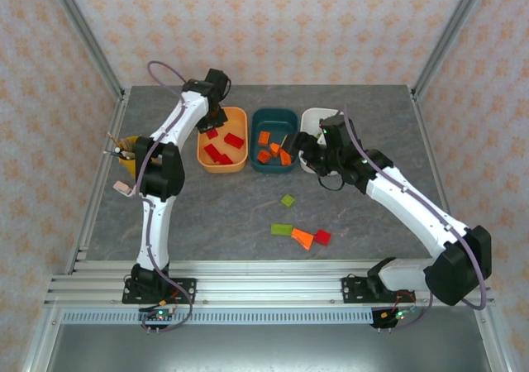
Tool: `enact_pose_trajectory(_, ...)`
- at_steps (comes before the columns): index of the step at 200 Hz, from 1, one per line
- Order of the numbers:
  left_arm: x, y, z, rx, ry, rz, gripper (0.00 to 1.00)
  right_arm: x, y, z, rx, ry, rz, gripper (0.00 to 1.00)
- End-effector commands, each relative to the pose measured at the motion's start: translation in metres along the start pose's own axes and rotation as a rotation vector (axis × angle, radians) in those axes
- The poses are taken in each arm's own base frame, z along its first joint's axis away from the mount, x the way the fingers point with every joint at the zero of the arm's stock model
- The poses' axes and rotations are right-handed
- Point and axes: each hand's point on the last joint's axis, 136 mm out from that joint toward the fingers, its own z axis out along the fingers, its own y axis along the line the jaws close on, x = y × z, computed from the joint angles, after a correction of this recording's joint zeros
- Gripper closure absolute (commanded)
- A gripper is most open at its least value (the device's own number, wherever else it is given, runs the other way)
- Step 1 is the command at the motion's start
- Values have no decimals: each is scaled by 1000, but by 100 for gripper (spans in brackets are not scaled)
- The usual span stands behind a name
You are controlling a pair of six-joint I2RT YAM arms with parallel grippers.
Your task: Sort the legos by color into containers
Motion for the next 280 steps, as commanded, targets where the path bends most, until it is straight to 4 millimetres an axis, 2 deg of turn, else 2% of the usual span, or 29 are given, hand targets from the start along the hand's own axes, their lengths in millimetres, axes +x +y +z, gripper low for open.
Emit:
enact_pose_trajectory(1,-6,-7,8,-8,-22,55,67,-11,20,-4,-50,-18,-10,17)
enact_pose_trajectory(39,0,-11,27,-14,3,51,65,-9,17,5,-35,4,-7,17)
enact_pose_trajectory(69,4,-10,33,-27,13,50,63,-7,14,10,-25,20,-5,17)
enact_pose_trajectory(113,8,-10,31,-43,14,63,49,-3,12,14,-18,38,-7,17)
enact_pose_trajectory(142,6,-11,18,-42,-4,65,39,-2,10,12,-4,47,-22,18)
enact_pose_trajectory(171,-1,-15,-14,-14,-53,58,32,2,1,4,54,57,-68,20)
enact_pose_trajectory(201,-1,-18,-70,57,-115,34,27,19,-25,-7,194,112,-169,23)
enact_pose_trajectory(222,10,-17,-112,143,-143,20,25,40,-47,-17,309,178,-270,25)
enact_pose_trajectory(237,26,-13,-138,217,-146,24,24,59,-60,-24,370,238,-339,26)
enact_pose_trajectory(239,29,-13,-136,219,-137,28,24,61,-61,-25,377,246,-347,26)
enact_pose_trajectory(241,32,-11,-145,239,-144,29,24,64,-64,-26,385,255,-355,26)
enact_pose_trajectory(247,41,-8,-154,267,-139,37,24,71,-68,-28,404,282,-382,26)
enact_pose_trajectory(265,72,4,-171,326,-117,63,23,93,-81,-34,459,355,-458,28)
enact_pose_trajectory(280,103,13,-181,391,-90,88,23,105,-83,-37,467,392,-519,28)
